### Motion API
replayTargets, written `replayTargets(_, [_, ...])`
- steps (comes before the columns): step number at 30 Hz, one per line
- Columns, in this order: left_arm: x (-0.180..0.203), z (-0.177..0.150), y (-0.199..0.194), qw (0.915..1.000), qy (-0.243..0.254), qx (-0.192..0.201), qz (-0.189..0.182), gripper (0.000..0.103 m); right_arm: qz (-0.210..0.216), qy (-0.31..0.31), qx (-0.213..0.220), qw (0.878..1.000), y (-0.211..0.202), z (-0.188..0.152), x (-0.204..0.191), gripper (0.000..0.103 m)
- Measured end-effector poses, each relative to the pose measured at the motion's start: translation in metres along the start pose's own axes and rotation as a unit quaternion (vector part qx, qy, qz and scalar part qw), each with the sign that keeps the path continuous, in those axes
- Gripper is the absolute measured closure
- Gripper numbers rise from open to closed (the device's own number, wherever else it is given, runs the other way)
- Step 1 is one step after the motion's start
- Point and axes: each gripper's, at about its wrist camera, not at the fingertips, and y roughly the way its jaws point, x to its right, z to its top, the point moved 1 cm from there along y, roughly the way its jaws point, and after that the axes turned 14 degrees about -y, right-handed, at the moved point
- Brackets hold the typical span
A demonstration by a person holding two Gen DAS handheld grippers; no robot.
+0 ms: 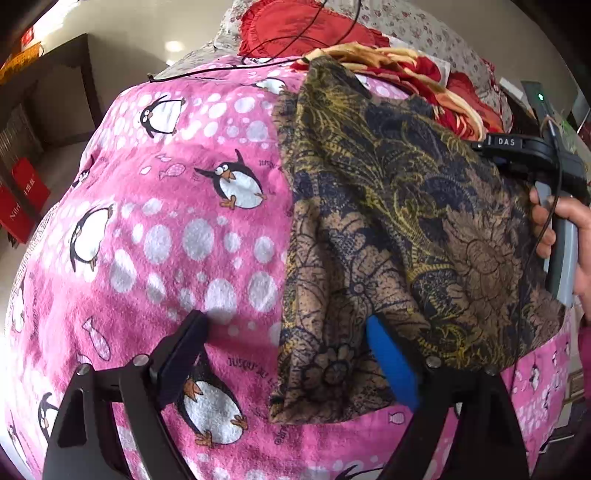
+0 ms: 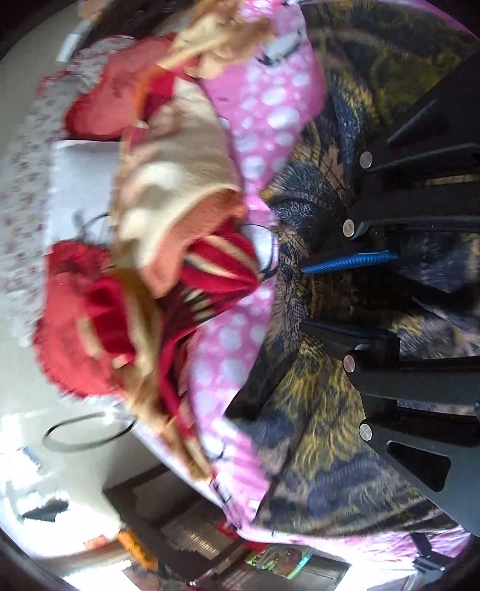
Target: Fold small clothes
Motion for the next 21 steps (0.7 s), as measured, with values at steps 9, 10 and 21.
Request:
replayTargets(9, [-0.008,-0.006,-0.005,0.9994,-0.017,0.014,-0.027,0.009,0.095,-0.099,0.022,0.990,-0.051,0.024,-0.109,0.047])
replayTargets(10, [-0.008,-0.007,-0.005,0.9994,-0.016,0.013,-0.027,0.009,0.104,-0.116,0.016,0.988,-0.049,0.028,-0.126,0.047])
replayTargets(21, [-0.022,-0.010,-0.009,0.9974,-0.039,0.009,-0.060,0.008,0.099,-0.183,-0.056,0.977,0.012,0.039,-0.211,0.047])
